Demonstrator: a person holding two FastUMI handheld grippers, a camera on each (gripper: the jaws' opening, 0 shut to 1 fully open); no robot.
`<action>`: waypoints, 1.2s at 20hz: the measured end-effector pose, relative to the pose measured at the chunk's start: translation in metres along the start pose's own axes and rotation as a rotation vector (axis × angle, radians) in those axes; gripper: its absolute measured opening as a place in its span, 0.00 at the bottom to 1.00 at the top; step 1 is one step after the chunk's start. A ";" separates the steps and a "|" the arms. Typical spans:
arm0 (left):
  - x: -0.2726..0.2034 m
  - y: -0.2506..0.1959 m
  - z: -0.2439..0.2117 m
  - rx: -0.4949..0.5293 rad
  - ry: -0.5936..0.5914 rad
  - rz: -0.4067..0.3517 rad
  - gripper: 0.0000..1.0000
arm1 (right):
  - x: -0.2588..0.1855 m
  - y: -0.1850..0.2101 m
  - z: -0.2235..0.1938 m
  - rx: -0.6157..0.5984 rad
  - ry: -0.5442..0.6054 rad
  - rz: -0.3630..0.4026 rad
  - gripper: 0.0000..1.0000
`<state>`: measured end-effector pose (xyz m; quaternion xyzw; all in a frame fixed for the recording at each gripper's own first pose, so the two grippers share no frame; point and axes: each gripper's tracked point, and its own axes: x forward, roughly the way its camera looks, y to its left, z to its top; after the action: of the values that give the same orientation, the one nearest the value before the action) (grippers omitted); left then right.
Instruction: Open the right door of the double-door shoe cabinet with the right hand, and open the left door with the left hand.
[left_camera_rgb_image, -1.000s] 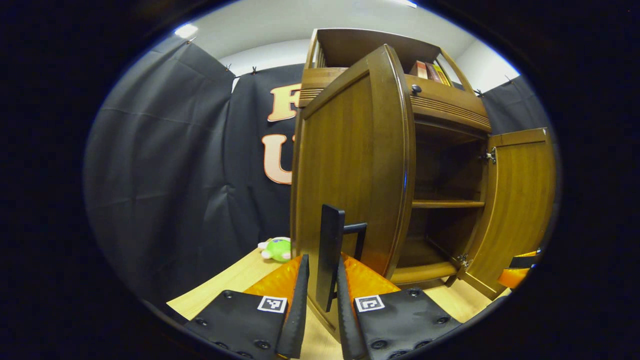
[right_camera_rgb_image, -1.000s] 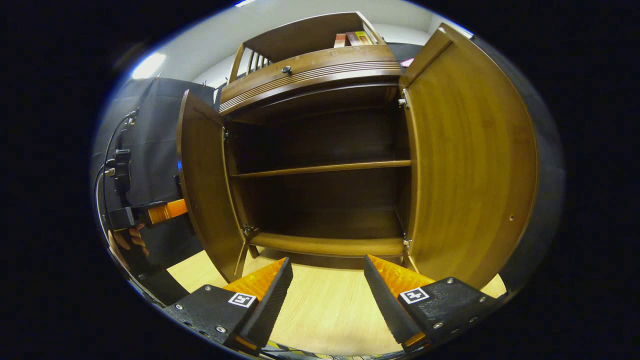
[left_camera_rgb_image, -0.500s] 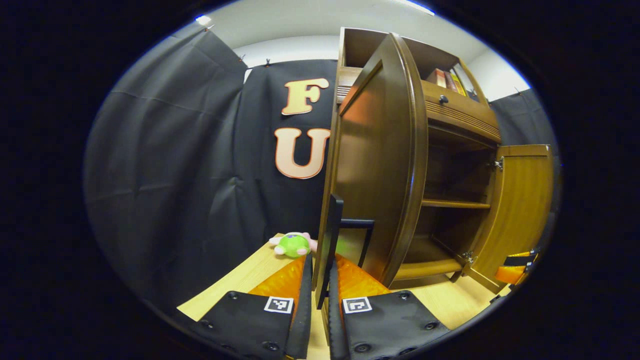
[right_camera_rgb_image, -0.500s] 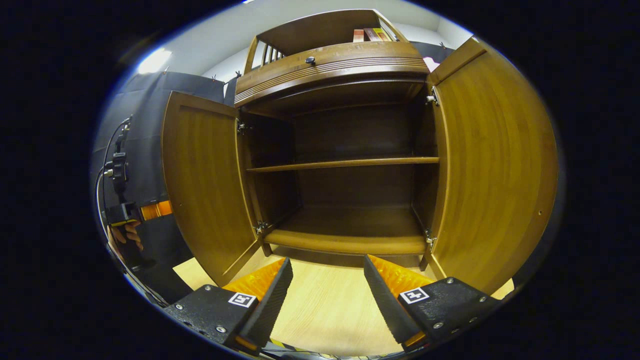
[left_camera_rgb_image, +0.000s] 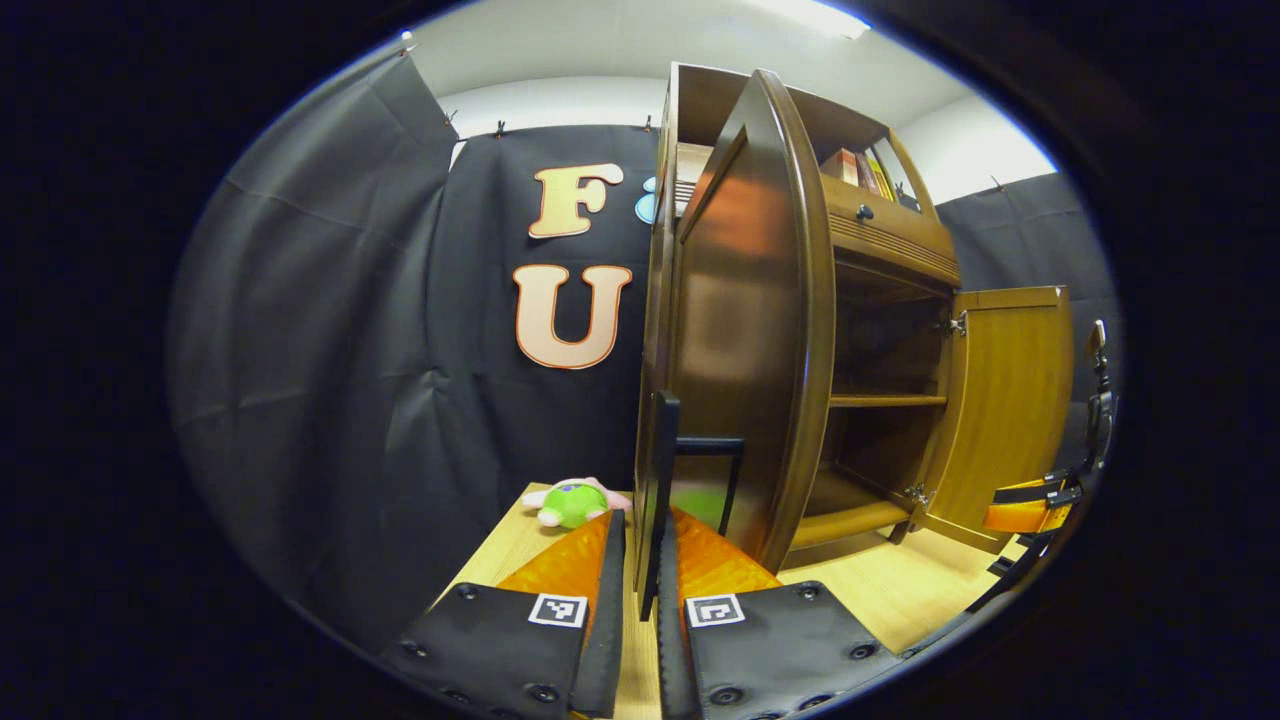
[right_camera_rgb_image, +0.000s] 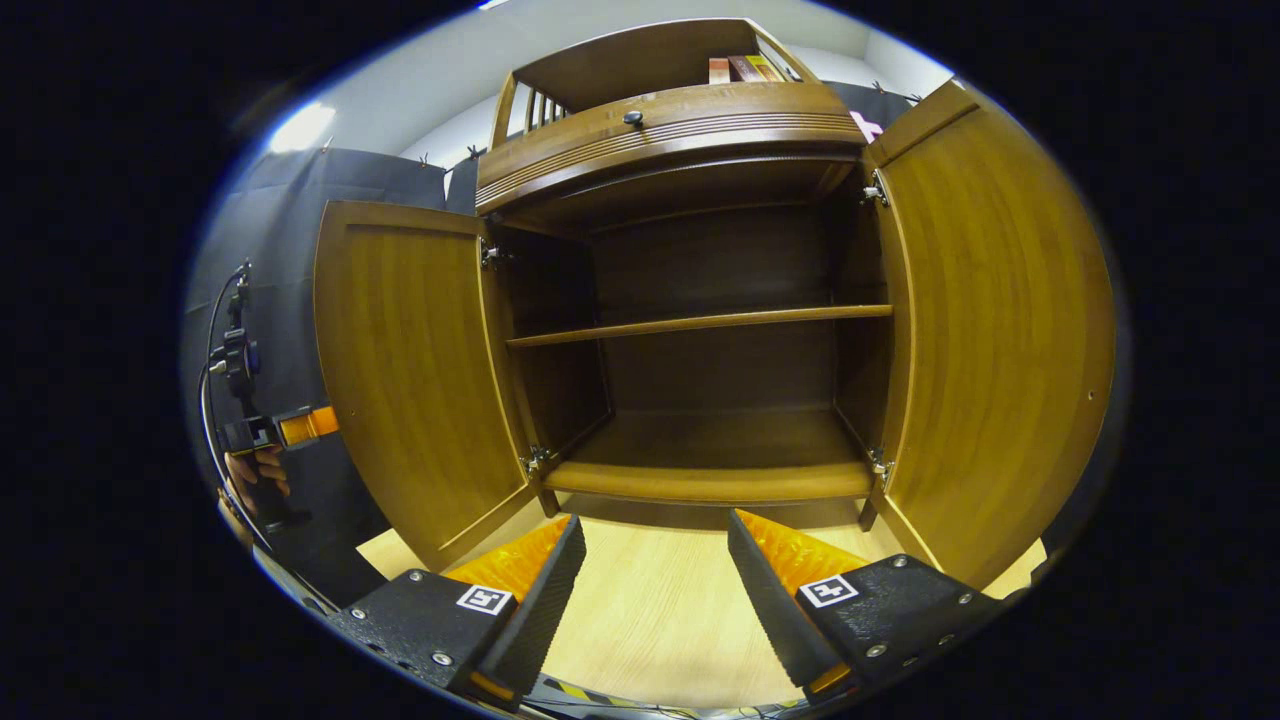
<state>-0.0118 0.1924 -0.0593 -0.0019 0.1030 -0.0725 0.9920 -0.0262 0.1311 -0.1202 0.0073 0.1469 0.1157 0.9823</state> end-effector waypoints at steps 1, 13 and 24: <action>-0.001 0.006 0.000 0.020 0.006 -0.005 0.23 | 0.001 0.003 0.000 0.001 0.001 0.008 0.89; -0.107 0.008 0.035 -0.022 -0.060 0.142 0.22 | 0.018 0.024 0.005 0.006 0.025 0.154 0.89; -0.045 -0.130 0.060 -0.050 -0.143 0.035 0.23 | -0.011 -0.041 0.055 -0.036 -0.131 0.020 1.00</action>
<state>-0.0616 0.0692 0.0109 -0.0299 0.0334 -0.0525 0.9976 -0.0108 0.0899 -0.0663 -0.0014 0.0799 0.1273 0.9886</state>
